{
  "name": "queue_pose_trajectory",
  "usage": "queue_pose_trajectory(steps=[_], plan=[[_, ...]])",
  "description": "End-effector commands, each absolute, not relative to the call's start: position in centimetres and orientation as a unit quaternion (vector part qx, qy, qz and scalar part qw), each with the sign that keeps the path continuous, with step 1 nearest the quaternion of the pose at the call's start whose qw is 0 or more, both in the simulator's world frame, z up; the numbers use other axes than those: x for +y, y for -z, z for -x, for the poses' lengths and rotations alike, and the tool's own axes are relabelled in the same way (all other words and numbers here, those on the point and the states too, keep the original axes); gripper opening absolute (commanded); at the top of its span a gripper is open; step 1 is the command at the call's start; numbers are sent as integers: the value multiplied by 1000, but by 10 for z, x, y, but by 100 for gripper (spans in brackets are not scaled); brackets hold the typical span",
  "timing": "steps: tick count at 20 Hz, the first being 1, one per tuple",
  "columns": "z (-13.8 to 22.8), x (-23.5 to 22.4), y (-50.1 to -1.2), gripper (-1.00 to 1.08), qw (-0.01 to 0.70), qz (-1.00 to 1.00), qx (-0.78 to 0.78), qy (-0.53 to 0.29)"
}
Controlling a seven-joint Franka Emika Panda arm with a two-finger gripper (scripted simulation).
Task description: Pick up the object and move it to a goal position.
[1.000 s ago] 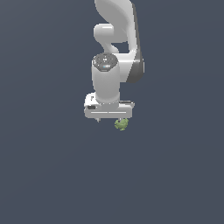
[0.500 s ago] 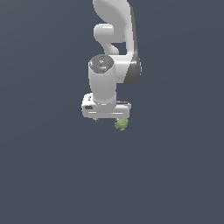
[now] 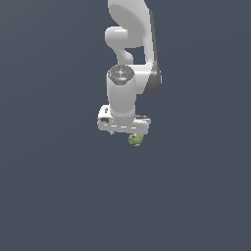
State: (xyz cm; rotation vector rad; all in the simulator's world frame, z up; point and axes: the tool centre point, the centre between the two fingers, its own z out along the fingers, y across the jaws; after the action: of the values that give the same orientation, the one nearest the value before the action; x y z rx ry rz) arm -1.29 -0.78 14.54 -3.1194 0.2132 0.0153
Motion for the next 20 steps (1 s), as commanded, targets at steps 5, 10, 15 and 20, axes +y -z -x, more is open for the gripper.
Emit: queue_pose_trajectory(steps=[5, 10, 15, 20], plan=[[26, 12, -129, 100, 5, 992, 124, -4], [39, 28, -114, 100, 3, 985, 174, -3], [51, 42, -103, 100, 2, 976, 216, -2], [60, 50, -95, 100, 1, 969, 245, -1]])
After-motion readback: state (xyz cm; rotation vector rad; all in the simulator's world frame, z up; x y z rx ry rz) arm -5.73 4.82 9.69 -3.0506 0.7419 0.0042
